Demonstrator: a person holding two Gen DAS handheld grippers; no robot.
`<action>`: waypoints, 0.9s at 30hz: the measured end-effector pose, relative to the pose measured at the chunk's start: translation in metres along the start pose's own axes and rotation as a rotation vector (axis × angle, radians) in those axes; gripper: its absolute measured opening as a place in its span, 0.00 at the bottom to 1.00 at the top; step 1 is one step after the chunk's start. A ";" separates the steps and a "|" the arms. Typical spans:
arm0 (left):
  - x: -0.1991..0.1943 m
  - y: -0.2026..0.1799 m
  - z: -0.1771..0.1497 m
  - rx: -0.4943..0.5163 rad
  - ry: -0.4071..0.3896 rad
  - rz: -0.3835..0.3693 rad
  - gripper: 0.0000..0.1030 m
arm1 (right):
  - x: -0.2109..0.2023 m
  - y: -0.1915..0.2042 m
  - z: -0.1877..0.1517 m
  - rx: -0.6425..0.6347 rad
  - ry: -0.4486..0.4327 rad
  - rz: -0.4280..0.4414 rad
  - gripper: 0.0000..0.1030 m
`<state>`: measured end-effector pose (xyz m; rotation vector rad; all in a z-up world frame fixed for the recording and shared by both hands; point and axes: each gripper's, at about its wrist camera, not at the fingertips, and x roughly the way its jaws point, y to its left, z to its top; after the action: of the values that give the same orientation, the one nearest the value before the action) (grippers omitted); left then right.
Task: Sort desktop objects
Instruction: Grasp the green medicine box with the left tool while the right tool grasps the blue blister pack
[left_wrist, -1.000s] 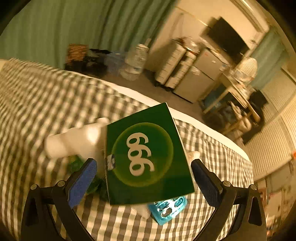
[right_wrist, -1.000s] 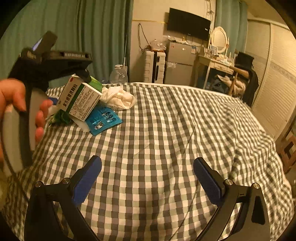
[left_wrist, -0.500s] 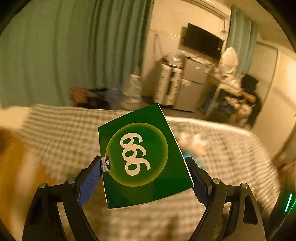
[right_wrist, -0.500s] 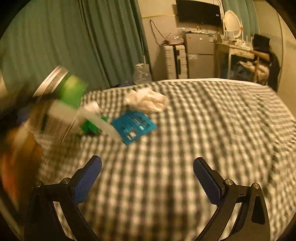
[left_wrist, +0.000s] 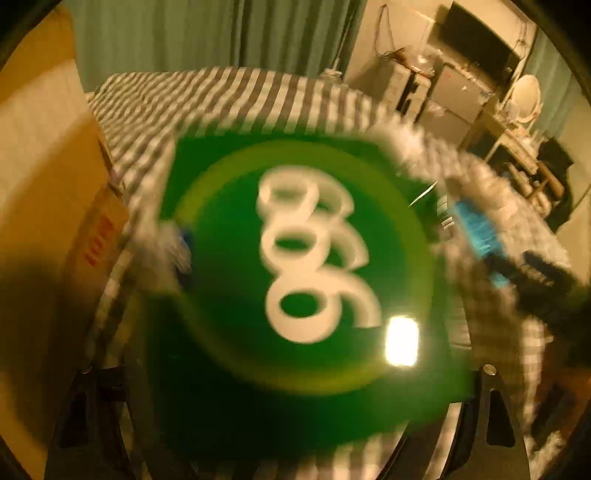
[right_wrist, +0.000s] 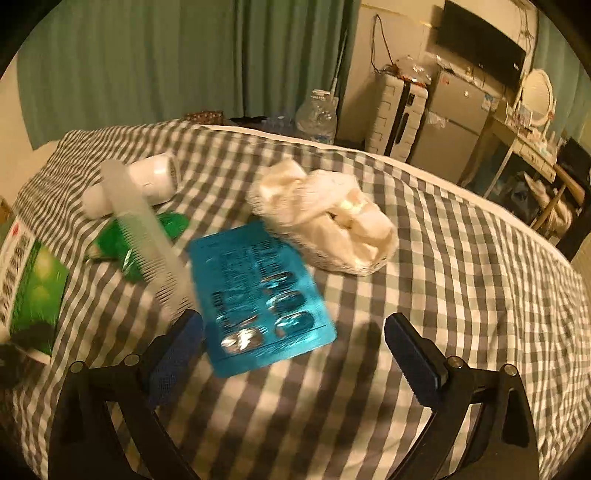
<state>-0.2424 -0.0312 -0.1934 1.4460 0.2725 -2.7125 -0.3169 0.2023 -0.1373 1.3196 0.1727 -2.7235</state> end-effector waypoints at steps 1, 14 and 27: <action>-0.003 -0.005 -0.004 0.017 -0.047 0.019 0.85 | 0.005 -0.001 0.001 -0.001 0.017 0.017 0.97; -0.020 0.001 0.008 -0.017 -0.092 0.061 0.79 | -0.002 0.031 -0.015 -0.076 0.035 -0.066 0.70; -0.093 0.000 -0.037 0.049 -0.139 -0.070 0.77 | -0.132 0.035 -0.111 0.311 -0.062 0.058 0.69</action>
<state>-0.1598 -0.0272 -0.1366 1.2741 0.2549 -2.8783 -0.1444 0.1910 -0.1040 1.2801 -0.3017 -2.8199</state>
